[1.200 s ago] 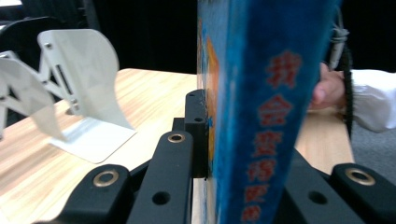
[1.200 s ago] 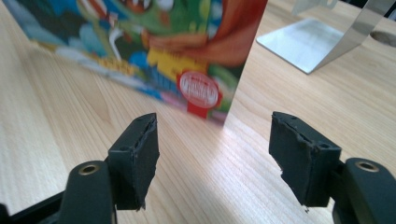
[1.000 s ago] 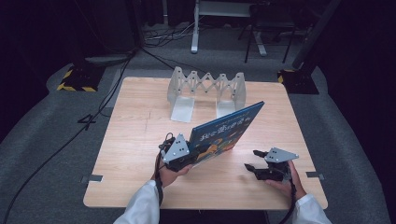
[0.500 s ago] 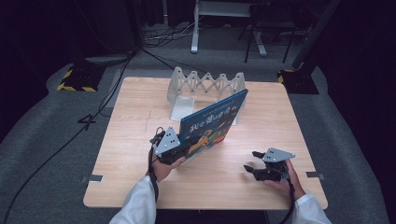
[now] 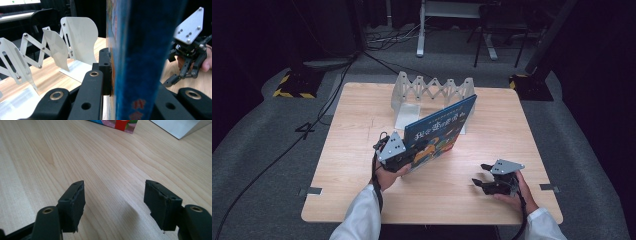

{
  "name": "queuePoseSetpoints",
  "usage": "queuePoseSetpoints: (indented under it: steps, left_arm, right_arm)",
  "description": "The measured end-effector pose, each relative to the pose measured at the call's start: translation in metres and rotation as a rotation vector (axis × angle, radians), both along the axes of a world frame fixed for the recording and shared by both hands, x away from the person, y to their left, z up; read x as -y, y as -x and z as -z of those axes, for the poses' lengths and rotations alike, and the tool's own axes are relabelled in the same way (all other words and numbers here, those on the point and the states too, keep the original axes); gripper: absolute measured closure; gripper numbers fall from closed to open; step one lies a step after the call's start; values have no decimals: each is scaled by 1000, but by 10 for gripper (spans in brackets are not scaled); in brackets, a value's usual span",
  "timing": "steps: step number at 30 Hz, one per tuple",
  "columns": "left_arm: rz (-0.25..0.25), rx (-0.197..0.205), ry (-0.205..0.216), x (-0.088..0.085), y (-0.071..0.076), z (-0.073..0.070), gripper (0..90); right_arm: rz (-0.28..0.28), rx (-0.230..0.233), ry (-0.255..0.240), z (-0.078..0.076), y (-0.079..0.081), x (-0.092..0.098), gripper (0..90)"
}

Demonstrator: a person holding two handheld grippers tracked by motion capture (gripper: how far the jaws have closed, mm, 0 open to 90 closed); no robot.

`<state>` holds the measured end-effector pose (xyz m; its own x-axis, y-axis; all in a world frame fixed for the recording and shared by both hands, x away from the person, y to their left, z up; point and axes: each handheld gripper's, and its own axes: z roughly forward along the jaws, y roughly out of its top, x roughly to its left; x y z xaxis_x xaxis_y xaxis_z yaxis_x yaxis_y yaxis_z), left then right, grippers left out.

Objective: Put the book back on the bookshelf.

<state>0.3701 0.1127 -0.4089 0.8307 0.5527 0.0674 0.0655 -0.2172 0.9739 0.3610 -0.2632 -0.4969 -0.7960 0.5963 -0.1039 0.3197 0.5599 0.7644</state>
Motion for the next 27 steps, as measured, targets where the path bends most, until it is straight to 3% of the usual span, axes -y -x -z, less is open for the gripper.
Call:
queuePoseSetpoints:
  steps: [3,13,17,19,27]
  left_arm:
    - [-4,-4,-1,0,-3,-2,826]
    - [-36,1,-20,1,-16,-10,827]
    - [-44,2,-26,0,-23,-12,827]
    - [-56,7,-40,0,-27,-16,827]
    - [-105,19,-80,-5,-38,-25,828]
  right_arm:
    - [1,-16,27,3,-1,-1,338]
    - [3,-27,20,4,-2,-1,326]
    - [-22,-49,13,5,-3,-1,259]
    - [-15,-66,11,5,-4,0,212]
    - [-6,-80,6,6,-6,1,201]
